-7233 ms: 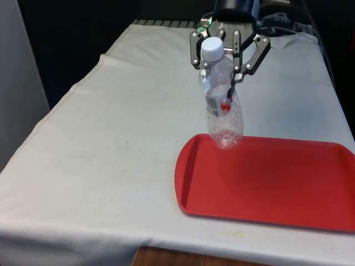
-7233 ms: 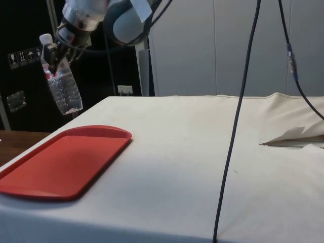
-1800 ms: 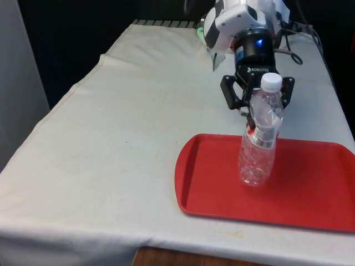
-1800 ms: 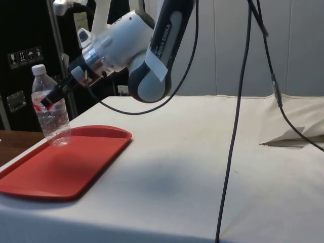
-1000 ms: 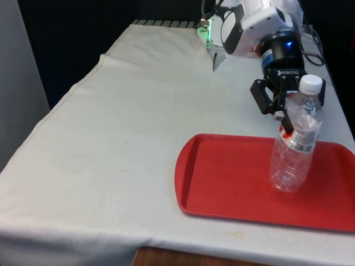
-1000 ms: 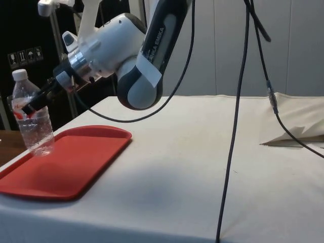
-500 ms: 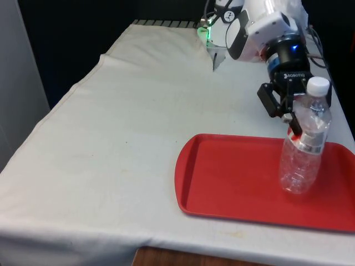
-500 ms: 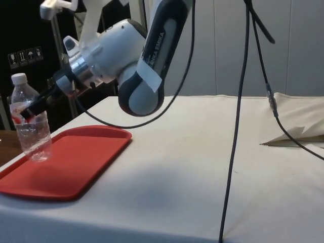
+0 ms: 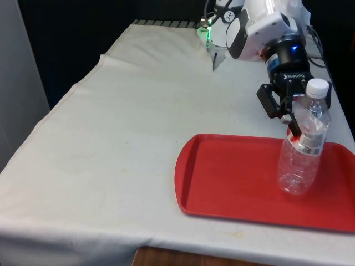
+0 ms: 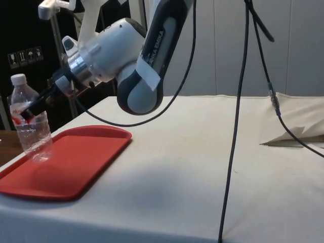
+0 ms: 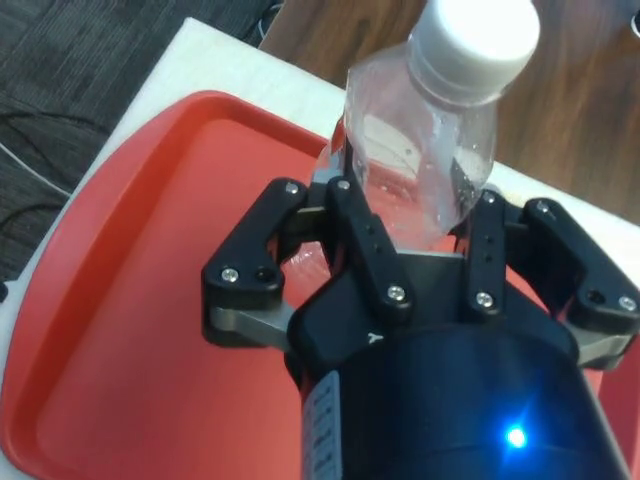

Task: Place the bottle upright on the tray.

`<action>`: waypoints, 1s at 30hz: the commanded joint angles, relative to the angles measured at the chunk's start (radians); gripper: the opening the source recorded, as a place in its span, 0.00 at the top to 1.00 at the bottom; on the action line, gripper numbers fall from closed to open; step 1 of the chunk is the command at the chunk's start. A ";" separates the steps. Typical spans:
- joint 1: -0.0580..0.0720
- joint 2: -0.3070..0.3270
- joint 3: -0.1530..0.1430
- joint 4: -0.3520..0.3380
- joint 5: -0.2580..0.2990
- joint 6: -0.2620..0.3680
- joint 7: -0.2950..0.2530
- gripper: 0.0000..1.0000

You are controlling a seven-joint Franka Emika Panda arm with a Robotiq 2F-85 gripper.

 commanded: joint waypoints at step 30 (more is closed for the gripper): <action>-0.027 0.020 0.010 -0.008 0.000 0.035 0.027 0.65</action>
